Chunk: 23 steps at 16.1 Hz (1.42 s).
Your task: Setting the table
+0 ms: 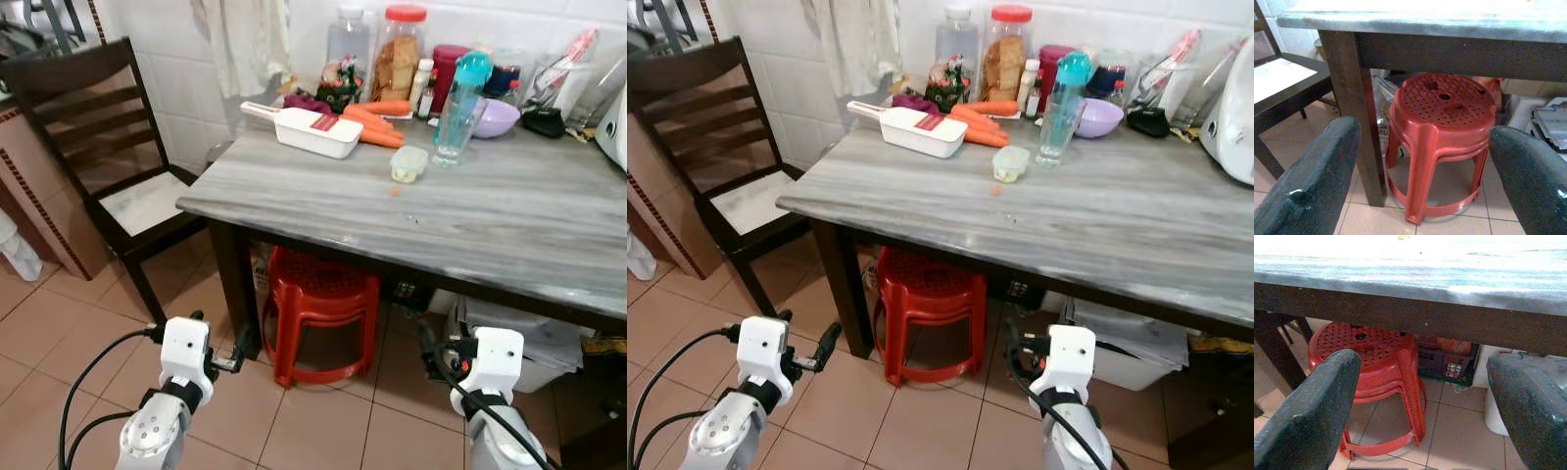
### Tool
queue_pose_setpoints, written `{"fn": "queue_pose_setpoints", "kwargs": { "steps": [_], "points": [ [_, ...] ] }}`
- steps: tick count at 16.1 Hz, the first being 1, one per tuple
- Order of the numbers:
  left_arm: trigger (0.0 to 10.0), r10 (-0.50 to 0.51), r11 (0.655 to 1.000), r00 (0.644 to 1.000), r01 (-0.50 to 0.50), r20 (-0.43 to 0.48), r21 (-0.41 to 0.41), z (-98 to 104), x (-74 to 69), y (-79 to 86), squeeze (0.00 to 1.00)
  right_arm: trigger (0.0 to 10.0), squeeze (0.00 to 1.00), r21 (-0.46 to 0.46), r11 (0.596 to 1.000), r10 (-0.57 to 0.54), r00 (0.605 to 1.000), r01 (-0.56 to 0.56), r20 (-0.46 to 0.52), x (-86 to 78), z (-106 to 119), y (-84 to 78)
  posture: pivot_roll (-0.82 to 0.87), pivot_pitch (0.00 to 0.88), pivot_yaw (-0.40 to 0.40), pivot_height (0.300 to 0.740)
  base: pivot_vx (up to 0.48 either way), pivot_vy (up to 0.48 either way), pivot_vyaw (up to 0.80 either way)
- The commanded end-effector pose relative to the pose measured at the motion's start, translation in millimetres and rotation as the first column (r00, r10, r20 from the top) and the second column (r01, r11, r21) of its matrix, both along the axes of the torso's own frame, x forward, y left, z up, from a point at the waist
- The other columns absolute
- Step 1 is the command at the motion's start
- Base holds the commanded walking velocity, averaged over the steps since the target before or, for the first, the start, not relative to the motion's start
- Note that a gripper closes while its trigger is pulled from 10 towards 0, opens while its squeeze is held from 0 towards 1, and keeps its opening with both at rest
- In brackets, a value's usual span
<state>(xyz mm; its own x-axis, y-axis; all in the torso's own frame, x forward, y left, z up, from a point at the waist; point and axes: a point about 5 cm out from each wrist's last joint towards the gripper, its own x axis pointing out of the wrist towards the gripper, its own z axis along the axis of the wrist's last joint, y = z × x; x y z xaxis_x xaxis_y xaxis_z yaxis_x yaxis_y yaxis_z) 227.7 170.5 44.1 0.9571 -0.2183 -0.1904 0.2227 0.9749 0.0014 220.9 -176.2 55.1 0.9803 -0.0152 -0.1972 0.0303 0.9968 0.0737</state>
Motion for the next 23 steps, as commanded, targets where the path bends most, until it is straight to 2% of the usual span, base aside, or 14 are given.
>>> {"fn": "queue_pose_setpoints", "kwargs": {
  "steps": [1,10,15,18,19,20,21,23],
  "points": [
    [10.0,-0.004,1.000,1.000,0.003,0.007,0.013,0.5,1.8,0.9,0.00,10.0,0.00,0.001,1.000,-0.012,1.000,0.012,-0.008,0.3,-1.0,-1.9,0.08,0.000,-0.027,0.740,0.000,0.000,-0.63],
    [10.0,-0.003,1.000,1.000,0.003,0.003,0.030,-2.5,2.5,3.2,0.00,10.0,0.00,0.009,1.000,-0.023,1.000,0.023,-0.012,0.1,-2.3,-0.8,0.08,0.000,-0.019,0.740,-0.275,0.000,-0.45],
    [10.0,-0.003,0.999,1.000,0.003,0.008,0.032,-2.0,2.5,3.7,0.00,10.0,0.00,0.014,1.000,-0.027,1.000,0.027,-0.001,1.4,-0.1,-0.6,0.08,0.000,-0.021,0.740,-0.276,0.000,0.00],
    [10.0,0.005,1.000,0.994,-0.007,0.107,0.015,14.6,8.2,2.7,0.00,10.0,0.00,-0.018,0.998,-0.055,0.995,0.057,0.084,6.1,17.4,-5.6,0.08,0.000,-0.022,0.740,0.000,0.000,0.00],
    [10.0,0.052,0.998,0.984,-0.048,0.169,-0.029,29.0,12.1,5.7,0.00,10.0,0.00,-0.056,0.995,-0.078,0.989,0.085,0.128,7.8,29.3,-8.7,0.08,0.000,-0.022,0.740,0.000,0.000,0.00],
    [10.0,0.064,0.998,0.981,-0.058,0.182,-0.039,32.2,12.7,6.7,0.00,10.0,0.00,-0.089,0.992,-0.079,0.986,0.093,0.147,7.6,33.1,-9.8,0.08,0.000,-0.022,0.740,0.000,0.000,0.00],
    [10.0,0.088,0.995,0.971,-0.078,0.221,-0.054,44.5,14.9,9.3,0.00,10.0,0.00,-0.118,0.987,-0.083,0.978,0.107,0.194,6.5,44.3,-12.8,0.08,0.000,-0.022,0.740,0.000,0.000,0.00],
    [10.0,0.081,0.997,0.970,-0.075,0.228,-0.035,47.1,10.8,12.3,0.00,10.0,0.00,-0.122,0.988,-0.064,0.969,0.095,0.237,0.1,53.0,-13.3,0.07,0.000,-0.018,0.740,0.000,0.000,0.00]
  ]
}}
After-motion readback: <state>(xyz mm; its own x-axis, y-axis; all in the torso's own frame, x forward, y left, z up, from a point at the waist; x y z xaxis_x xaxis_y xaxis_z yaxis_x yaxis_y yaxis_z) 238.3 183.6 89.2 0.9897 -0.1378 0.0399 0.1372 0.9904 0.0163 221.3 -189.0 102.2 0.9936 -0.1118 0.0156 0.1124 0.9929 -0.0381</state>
